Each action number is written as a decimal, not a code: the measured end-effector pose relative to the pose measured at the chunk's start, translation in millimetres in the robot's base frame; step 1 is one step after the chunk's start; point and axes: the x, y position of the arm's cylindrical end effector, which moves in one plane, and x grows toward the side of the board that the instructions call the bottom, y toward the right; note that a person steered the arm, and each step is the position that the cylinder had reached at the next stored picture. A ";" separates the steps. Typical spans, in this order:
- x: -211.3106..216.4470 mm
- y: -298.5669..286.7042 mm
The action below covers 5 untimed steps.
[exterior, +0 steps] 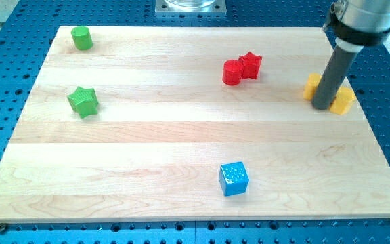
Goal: Slide the yellow heart vertically to the top of the red star
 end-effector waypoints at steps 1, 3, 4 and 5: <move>-58.5 7.4; -49.3 34.1; -16.0 32.5; -57.9 -1.8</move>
